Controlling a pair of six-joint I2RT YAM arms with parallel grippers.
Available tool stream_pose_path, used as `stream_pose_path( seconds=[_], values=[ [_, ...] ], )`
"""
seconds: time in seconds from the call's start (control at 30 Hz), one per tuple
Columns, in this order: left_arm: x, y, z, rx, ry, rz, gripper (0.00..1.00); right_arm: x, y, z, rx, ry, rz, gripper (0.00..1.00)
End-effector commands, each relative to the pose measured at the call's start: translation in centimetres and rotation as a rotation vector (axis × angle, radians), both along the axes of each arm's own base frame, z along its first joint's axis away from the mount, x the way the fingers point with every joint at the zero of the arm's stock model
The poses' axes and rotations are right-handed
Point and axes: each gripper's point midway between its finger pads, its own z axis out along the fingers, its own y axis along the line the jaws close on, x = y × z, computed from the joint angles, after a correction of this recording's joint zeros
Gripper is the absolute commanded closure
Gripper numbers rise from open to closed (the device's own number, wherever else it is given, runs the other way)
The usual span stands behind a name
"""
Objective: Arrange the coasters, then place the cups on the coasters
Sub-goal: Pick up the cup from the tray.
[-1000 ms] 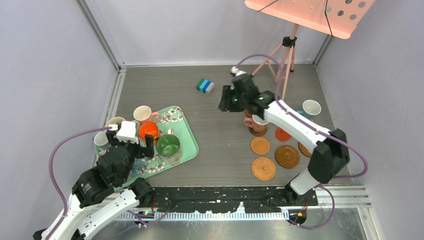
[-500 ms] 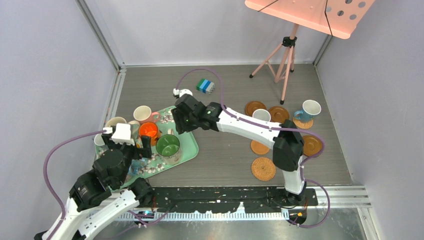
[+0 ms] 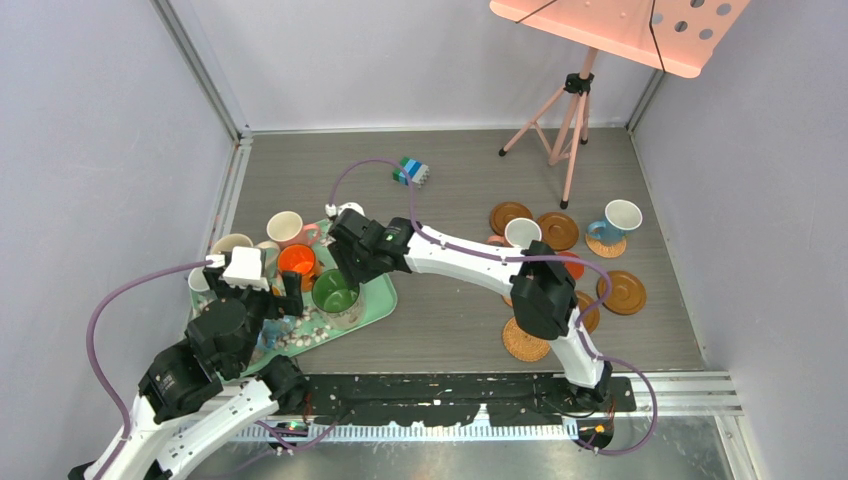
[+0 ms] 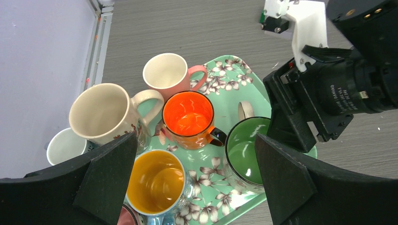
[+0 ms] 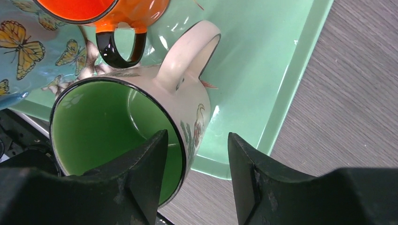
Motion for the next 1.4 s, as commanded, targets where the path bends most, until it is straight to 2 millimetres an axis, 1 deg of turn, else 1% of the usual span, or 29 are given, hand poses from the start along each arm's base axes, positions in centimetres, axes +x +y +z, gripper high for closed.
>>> stream_pose_path(
  seconds=[0.0, 0.1, 0.2, 0.27, 0.3, 0.33, 0.4, 0.43, 0.47, 0.53, 0.67, 0.7, 0.73, 0.8, 0.83, 0.87, 0.9, 0.93, 0.97, 1.0, 1.03, 1.1, 1.13, 1.17, 1.2, 1.23, 1.3, 1.33, 1.37],
  values=[
    [0.3, 0.0, 1.0, -0.039, -0.039, 0.02, 0.01, -0.5, 1.1, 0.8, 0.003, -0.007, 0.04, 0.44],
    [0.3, 0.1, 1.0, -0.041, -0.04, 0.021, 0.01, -0.3, 1.2, 0.7, -0.003, -0.013, 0.031, 0.49],
    [0.3, 0.1, 1.0, -0.04, -0.039, 0.021, 0.01, 0.1, 1.3, 1.3, -0.001, -0.031, 0.023, 0.56],
    [0.3, 0.1, 1.0, -0.041, -0.04, 0.021, 0.01, 0.3, 1.4, 2.2, 0.013, -0.045, 0.019, 0.64],
    [0.3, 0.0, 1.0, -0.04, -0.039, 0.021, 0.01, 0.3, 1.5, 2.9, 0.025, -0.053, 0.019, 0.71],
    [0.3, 0.1, 1.0, -0.04, -0.039, 0.021, 0.01, 0.5, 1.5, 3.3, 0.029, -0.062, 0.015, 0.74],
    [0.3, 0.1, 1.0, -0.04, -0.039, 0.021, 0.01, 0.7, 1.4, 4.2, 0.044, -0.079, 0.008, 0.85],
    [0.3, 0.1, 1.0, -0.039, -0.039, 0.022, 0.01, 0.7, 1.3, 4.8, 0.051, -0.085, 0.005, 0.87],
    [0.3, 0.1, 1.0, -0.038, -0.038, 0.022, 0.01, 0.8, 1.2, 5.0, 0.052, -0.091, 0.001, 0.92],
    [0.3, 0.0, 0.9, -0.037, -0.037, 0.021, 0.01, 0.9, 0.7, 5.8, 0.057, -0.1, -0.006, 0.94],
    [0.3, 0.1, 0.9, -0.038, -0.038, 0.021, 0.01, 1.4, -0.7, 7.6, 0.066, -0.125, -0.022, 0.95],
    [0.3, 0.0, 1.0, -0.039, -0.039, 0.02, 0.01, 1.6, -1.4, 8.4, 0.069, -0.135, -0.031, 0.95],
    [0.3, 0.0, 0.9, -0.039, -0.038, 0.02, 0.01, 1.7, -1.9, 8.5, 0.062, -0.14, -0.032, 0.95],
    [0.3, 0.0, 0.9, -0.038, -0.037, 0.021, 0.01, 2.2, -3.4, 10.5, 0.082, -0.166, -0.048, 0.95],
    [0.3, 0.0, 1.0, -0.04, -0.039, 0.02, 0.01, 2.3, -3.8, 10.9, 0.085, -0.172, -0.051, 0.95],
    [0.3, 0.1, 1.0, -0.041, -0.04, 0.02, 0.01, 2.6, -4.8, 11.7, 0.092, -0.185, -0.058, 0.95],
    [0.3, 0.1, 1.0, -0.04, -0.039, 0.021, 0.01, 2.8, -5.2, 12.4, 0.106, -0.199, -0.064, 0.95],
    [0.3, 0.0, 1.0, -0.04, -0.039, 0.019, 0.01, 3.2, -6.4, 13.1, 0.113, -0.212, -0.076, 0.95],
    [0.3, 0.0, 1.0, -0.04, -0.038, 0.018, 0.01, 3.5, -6.8, 13.7, 0.126, -0.228, -0.084, 0.95],
    [0.3, 0.0, 1.0, -0.039, -0.038, 0.018, 0.01, 4.0, -8.0, 14.5, 0.142, -0.242, -0.103, 0.95],
    [0.3, 0.0, 1.0, -0.039, -0.038, 0.019, 0.01, 4.3, -8.6, 14.9, 0.147, -0.253, -0.105, 0.95],
    [0.3, 0.0, 0.9, -0.038, -0.037, 0.018, 0.01, 5.1, -10.6, 15.9, 0.154, -0.285, -0.126, 0.94],
    [0.3, -0.1, 0.9, -0.038, -0.036, 0.017, 0.01, 5.7, -12.0, 16.5, 0.155, -0.306, -0.149, 0.95],
    [0.4, -0.1, 0.9, -0.036, -0.034, 0.017, 0.01, 6.0, -12.7, 16.8, 0.145, -0.325, -0.146, 0.95],
    [0.4, -0.1, 0.9, -0.036, -0.034, 0.017, 0.01, 6.6, -14.2, 17.6, 0.145, -0.348, -0.175, 0.95],
    [0.4, -0.1, 0.9, -0.035, -0.034, 0.017, 0.01, 6.9, -15.1, 18.0, 0.14, -0.365, -0.182, 0.95],
    [0.4, -0.1, 0.9, -0.034, -0.033, 0.017, 0.01, 8.1, -18.3, 20.0, 0.158, -0.409, -0.24, 0.95],
    [0.4, -0.2, 0.8, -0.033, -0.032, 0.015, 0.01, 8.3, -18.9, 20.2, 0.161, -0.418, -0.249, 0.95],
    [0.4, -0.2, 0.8, -0.032, -0.031, 0.015, 0.01, 8.8, -20.7, 21.1, 0.164, -0.443, -0.274, 0.95]
  ],
)
